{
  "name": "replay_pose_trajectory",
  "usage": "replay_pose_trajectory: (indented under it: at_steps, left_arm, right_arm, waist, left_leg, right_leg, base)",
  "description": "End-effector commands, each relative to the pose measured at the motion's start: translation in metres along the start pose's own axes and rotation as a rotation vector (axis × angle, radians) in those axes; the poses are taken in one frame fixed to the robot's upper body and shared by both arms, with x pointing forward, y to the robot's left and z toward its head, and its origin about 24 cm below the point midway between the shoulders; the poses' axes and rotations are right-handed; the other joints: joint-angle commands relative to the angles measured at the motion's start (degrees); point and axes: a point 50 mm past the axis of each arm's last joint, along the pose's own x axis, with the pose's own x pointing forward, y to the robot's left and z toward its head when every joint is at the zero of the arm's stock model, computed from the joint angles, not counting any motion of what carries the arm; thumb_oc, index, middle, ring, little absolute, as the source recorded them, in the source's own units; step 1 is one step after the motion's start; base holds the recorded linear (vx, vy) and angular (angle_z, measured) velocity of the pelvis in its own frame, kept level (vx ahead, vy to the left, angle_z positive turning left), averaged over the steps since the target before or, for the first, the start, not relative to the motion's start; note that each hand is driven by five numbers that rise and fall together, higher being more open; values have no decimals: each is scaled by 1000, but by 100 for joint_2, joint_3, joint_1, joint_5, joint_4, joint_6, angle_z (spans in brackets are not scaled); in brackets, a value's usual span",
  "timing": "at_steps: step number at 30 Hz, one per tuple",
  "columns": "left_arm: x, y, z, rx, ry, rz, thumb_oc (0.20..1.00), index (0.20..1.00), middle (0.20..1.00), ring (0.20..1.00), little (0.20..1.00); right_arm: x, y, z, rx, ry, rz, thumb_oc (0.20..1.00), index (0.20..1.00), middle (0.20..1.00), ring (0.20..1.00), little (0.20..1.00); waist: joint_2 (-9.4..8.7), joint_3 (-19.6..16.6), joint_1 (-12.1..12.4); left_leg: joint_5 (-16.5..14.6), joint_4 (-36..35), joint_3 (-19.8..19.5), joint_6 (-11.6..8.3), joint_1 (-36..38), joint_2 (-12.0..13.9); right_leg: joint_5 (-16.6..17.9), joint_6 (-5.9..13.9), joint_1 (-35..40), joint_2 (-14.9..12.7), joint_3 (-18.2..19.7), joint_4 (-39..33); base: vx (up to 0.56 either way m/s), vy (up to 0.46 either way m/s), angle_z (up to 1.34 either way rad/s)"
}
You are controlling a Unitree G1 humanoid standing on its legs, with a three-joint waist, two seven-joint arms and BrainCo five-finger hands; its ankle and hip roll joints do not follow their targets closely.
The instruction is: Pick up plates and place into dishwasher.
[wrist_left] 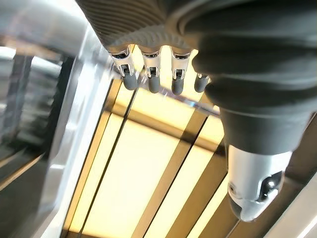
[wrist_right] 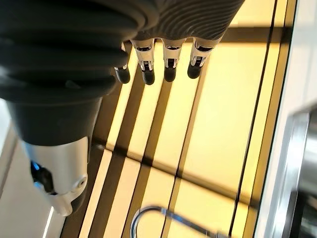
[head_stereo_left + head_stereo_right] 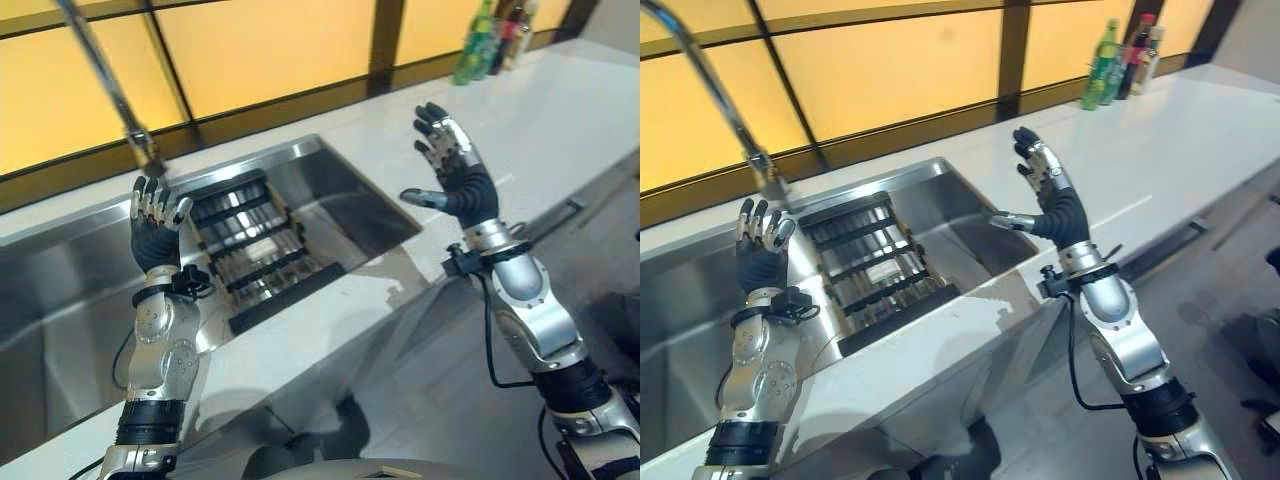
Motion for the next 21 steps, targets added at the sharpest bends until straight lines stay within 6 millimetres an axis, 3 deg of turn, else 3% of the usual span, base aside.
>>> replay_pose_trajectory:
  at_steps: [1,4,7,9,10,12,21]
  left_arm:
    - [12,-21,28,95,-167,-119,1000,1000,1000,1000,1000]
    - [12,-33,27,95,-179,-143,1000,1000,1000,1000,1000]
    - [16,-48,22,122,-154,-173,1000,1000,1000,1000,1000]
    - [18,-54,21,128,-149,-188,1000,1000,1000,1000,1000]
    - [19,-59,18,123,-140,-211,1000,1000,1000,1000,1000]
    - [17,-63,15,123,-131,-221,1000,1000,1000,1000,1000]
    - [11,-72,15,98,-123,-230,1000,1000,1000,1000,1000]
  right_arm:
    - [11,1,17,36,-115,-10,1000,1000,1000,1000,1000]
    - [7,2,10,81,-99,-45,1000,1000,1000,1000,1000]
    - [-2,-5,1,119,-70,-113,1000,1000,1000,1000,1000]
    - [-6,-9,-4,124,-58,-135,1000,1000,1000,1000,1000]
    - [-9,-14,-9,121,-49,-160,1000,1000,1000,1000,1000]
    - [-15,-19,-11,134,-37,-191,1000,1000,1000,1000,1000]
    - [-14,-16,-23,169,28,-184,1000,1000,1000,1000,1000]
  waist:
    - [-49,-275,95]
    - [-64,-201,84]
    - [-114,-154,-97]
    - [-144,-147,-178]
    - [-149,-151,-308]
    - [-143,-148,-407]
    - [-91,-331,-325]
  left_leg:
    - [-377,225,-248,-149,102,304]
    - [-382,109,-414,2,159,125]
    - [-321,7,-776,16,161,-48]
    - [-319,-48,-913,10,177,-127]
    - [-337,-126,-1045,29,222,-164]
    - [-352,-182,-1155,81,265,-186]
    - [-135,-623,-1203,-100,412,46]
  right_leg:
    - [373,-45,-677,-152,193,922]
    - [333,-91,-905,-42,364,1379]
    - [42,-180,-797,481,937,722]
    - [130,-148,-727,505,1183,429]
    - [203,-80,-778,589,1593,272]
    - [218,-44,-825,705,1913,342]
    - [461,-11,-561,661,1618,-382]
  base:
    - [64,179,22]
    - [64,89,37]
    - [83,-46,56]
    - [64,-62,86]
    - [61,-64,89]
    - [73,-78,109]
    - [-10,-106,24]
